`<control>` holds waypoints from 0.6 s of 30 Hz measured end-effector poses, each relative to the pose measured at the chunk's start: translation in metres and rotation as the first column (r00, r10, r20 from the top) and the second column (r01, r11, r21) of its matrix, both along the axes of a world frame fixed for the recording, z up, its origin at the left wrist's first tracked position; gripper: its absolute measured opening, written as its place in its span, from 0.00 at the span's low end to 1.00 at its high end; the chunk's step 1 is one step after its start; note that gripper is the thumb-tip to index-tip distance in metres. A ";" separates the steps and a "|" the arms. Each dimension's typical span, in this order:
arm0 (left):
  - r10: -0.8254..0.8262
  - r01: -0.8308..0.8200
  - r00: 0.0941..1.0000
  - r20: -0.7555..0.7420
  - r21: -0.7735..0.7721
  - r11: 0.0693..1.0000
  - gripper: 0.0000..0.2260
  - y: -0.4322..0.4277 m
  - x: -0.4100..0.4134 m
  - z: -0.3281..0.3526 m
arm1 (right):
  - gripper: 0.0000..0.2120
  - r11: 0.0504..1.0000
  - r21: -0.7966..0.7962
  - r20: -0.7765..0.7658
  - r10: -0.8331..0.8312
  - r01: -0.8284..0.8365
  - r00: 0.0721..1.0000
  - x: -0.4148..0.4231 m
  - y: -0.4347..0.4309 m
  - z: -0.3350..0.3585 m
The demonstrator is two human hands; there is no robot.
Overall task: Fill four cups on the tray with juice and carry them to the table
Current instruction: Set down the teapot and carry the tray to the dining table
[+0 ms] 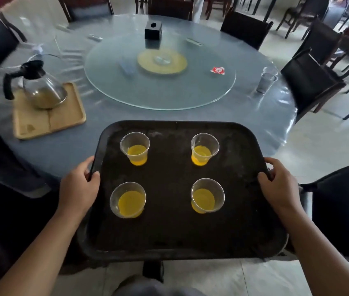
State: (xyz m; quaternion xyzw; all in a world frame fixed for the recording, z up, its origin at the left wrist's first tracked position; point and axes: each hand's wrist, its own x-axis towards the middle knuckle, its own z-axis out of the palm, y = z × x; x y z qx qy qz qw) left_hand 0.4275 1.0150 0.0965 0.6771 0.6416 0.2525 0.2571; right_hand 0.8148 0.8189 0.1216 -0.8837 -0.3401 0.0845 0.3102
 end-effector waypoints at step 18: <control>0.102 -0.101 0.995 0.005 -0.079 0.992 0.20 0.106 0.031 -0.035 | 0.19 0.999 -0.022 -0.026 0.049 -0.050 0.998 0.048 0.127 -0.045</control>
